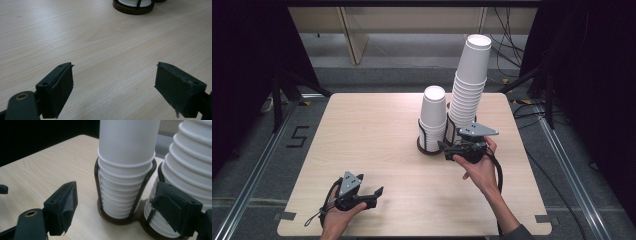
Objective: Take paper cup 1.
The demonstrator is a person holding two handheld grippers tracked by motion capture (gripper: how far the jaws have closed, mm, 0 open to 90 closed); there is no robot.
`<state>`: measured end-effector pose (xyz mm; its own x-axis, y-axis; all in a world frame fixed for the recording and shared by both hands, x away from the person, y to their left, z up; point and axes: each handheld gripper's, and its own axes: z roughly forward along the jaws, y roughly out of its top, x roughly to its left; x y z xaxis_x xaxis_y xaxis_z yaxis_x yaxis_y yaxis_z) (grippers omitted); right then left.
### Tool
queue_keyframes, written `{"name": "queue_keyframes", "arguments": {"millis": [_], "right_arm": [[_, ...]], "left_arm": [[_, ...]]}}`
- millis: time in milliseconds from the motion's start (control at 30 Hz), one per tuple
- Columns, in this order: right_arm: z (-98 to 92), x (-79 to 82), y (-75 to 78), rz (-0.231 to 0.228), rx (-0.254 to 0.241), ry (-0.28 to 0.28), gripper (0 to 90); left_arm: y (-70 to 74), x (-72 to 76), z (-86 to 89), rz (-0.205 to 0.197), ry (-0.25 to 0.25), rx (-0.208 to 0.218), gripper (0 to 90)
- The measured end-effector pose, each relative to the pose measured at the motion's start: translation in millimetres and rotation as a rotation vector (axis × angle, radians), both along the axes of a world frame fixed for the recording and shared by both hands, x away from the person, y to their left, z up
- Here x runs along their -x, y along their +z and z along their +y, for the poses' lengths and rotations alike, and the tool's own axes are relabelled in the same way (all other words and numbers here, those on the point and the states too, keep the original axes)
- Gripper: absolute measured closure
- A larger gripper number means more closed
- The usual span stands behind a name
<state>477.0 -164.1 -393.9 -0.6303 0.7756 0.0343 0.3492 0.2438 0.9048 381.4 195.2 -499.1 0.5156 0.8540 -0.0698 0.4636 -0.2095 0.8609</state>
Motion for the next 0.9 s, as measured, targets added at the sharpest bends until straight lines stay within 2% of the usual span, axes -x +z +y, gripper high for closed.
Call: {"name": "queue_keyframes", "arguments": {"millis": [33,100,133,167,233,367,400,433,467,533,567,633,667,800,833,867,900], "right_arm": [[0.4,-0.9,2.7,-0.005,0.007,0.004,20.2],[3.6,-2.4,6.7,-0.012,-0.015,-0.009,20.2],[3.4,-5.3,9.1,-0.038,-0.001,0.002,20.1],[5.8,-5.4,12.0,-0.02,-0.013,-0.008,20.1],[8.8,-8.2,14.8,-0.038,-0.008,-0.014,20.1],[18.3,-15.4,20.3,-0.037,-0.012,-0.046,19.2],[19.7,-18.2,21.8,-0.052,-0.006,-0.053,19.1],[22.6,-20.4,22.8,-0.048,-0.014,-0.063,19.4],[25.1,-23.0,24.0,-0.037,-0.014,-0.052,20.3],[29.4,-28.6,27.4,-0.063,0.019,-0.066,20.0],[32.3,-29.9,29.0,-0.049,0.013,-0.072,19.7],[33.4,-32.2,30.1,-0.059,0.02,-0.072,19.6],[37.0,-37.2,33.1,-0.068,0.018,-0.095,19.5],[40.9,-44.5,33.1,-0.051,0.015,-0.09,19.2],[43.2,-48.7,33.6,-0.07,0.028,-0.119,18.3],[45.1,-49.2,34.0,-0.072,0.018,-0.138,17.8],[45.5,-50.9,35.2,-0.077,0.023,-0.134,17.9]], "left_arm": [[0.1,0.1,0.3,0.001,-0.004,-0.006,14.7],[0.0,0.4,0.0,0.002,-0.006,-0.01,14.6],[0.0,0.5,-0.1,0.003,-0.008,-0.013,14.6],[-0.4,0.6,-0.3,0.004,-0.009,-0.012,14.6],[-0.4,0.7,-0.5,0.003,-0.005,-0.019,14.6],[-0.4,1.4,-0.3,0.003,-0.007,-0.014,14.6],[-0.3,1.5,-0.2,0.003,-0.007,-0.015,14.7],[-0.3,1.6,0.0,0.003,-0.008,-0.016,14.7],[-0.3,1.6,0.0,0.003,-0.009,-0.017,14.6],[-0.5,1.5,-0.1,0.004,-0.01,-0.021,14.6],[-0.3,1.8,-0.1,0.005,-0.006,-0.026,14.6],[-0.7,1.5,0.0,0.007,-0.011,-0.025,14.6],[-0.6,2.0,-0.8,0.004,-0.006,-0.024,14.6],[-0.5,2.2,-0.5,0.001,-0.014,-0.025,14.7],[-0.8,2.4,-0.7,-0.001,-0.014,-0.027,14.6],[-0.7,2.7,-1.0,-0.001,-0.009,-0.032,14.7],[-1.0,2.7,-1.3,0.0,-0.009,-0.03,14.7]]}}
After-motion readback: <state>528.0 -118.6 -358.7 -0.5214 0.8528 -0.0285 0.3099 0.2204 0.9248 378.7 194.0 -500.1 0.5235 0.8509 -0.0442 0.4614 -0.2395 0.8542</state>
